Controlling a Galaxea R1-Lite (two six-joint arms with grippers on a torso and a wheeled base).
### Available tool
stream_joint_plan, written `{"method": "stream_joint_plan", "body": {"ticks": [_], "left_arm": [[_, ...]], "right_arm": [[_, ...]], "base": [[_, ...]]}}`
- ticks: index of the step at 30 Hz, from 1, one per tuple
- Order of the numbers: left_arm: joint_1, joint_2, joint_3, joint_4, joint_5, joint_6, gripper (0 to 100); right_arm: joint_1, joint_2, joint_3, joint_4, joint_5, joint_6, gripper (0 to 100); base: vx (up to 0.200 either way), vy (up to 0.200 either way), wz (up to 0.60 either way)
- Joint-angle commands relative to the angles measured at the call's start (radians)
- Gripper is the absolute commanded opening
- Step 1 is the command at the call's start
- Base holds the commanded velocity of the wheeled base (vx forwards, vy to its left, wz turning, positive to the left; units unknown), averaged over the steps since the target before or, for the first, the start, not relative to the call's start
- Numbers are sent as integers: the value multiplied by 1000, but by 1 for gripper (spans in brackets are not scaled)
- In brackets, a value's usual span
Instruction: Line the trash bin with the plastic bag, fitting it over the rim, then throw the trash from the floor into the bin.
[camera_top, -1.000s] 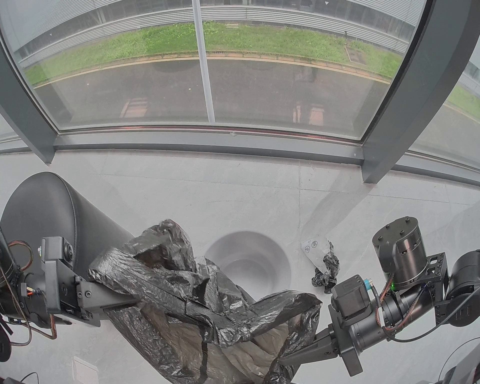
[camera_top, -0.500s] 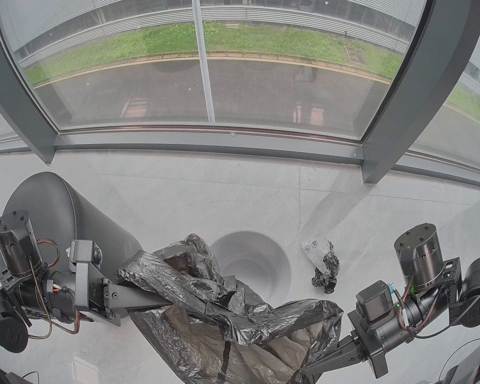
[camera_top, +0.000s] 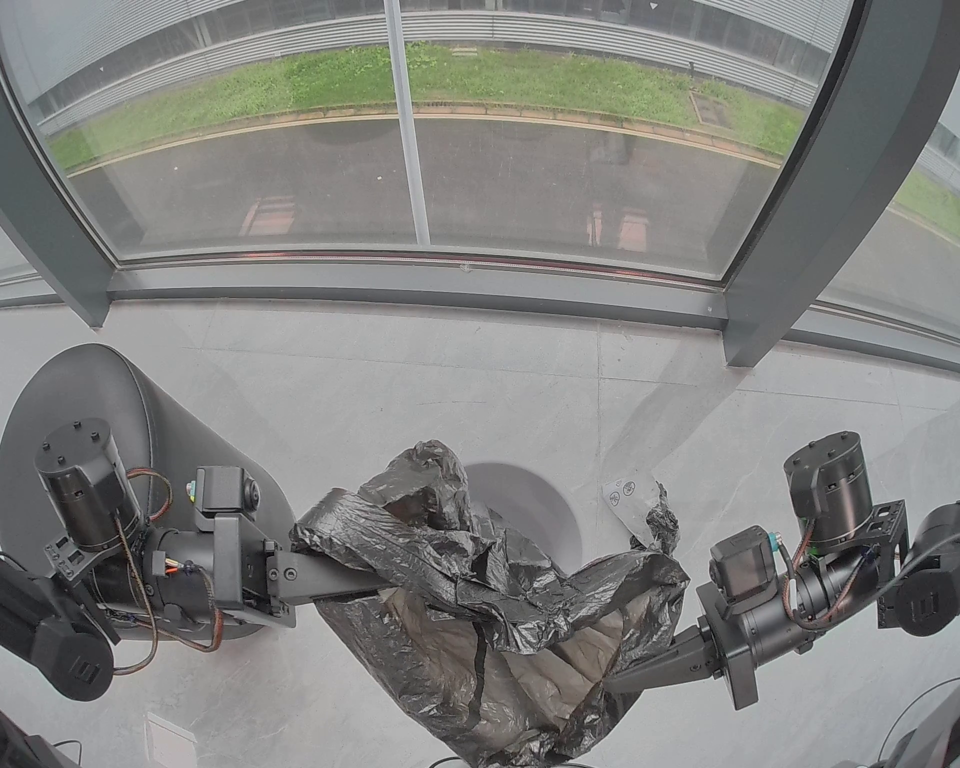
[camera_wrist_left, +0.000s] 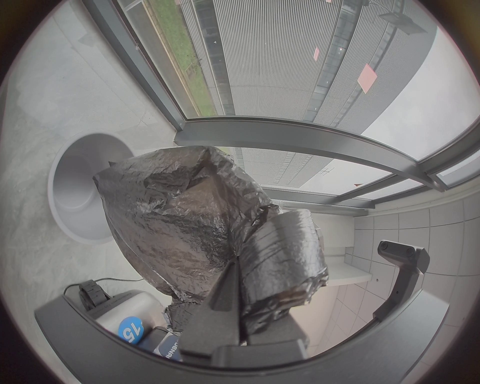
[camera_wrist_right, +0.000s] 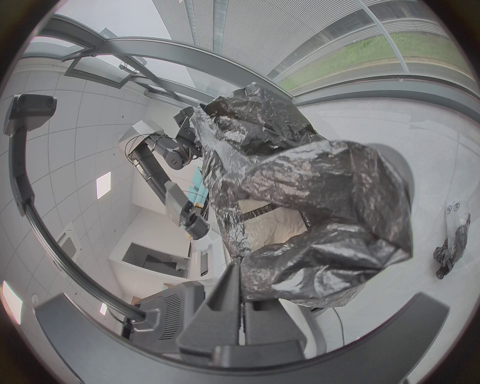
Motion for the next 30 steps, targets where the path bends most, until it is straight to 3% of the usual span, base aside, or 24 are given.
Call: {"method": "stream_joint_plan", "body": {"ticks": [1, 9, 17, 30], "left_arm": [[-11, 137, 3, -76, 4, -5, 0], [-2, 215, -2, -138, 5, -9, 0], [21, 253, -3, -163, 7, -9, 0], [68, 341, -2, -333, 7, -12, 0]], "right_arm": [[-39, 128, -2, -71, -1, 3, 0], [-49, 286, -11, -228, -4, 10, 0], [-55, 366, -45, -297, -4, 29, 0], [-91, 450, -129, -407, -15, 73, 0]], "base": [[0, 0, 0], [0, 0, 0], [0, 0, 0], [0, 0, 0]]}}
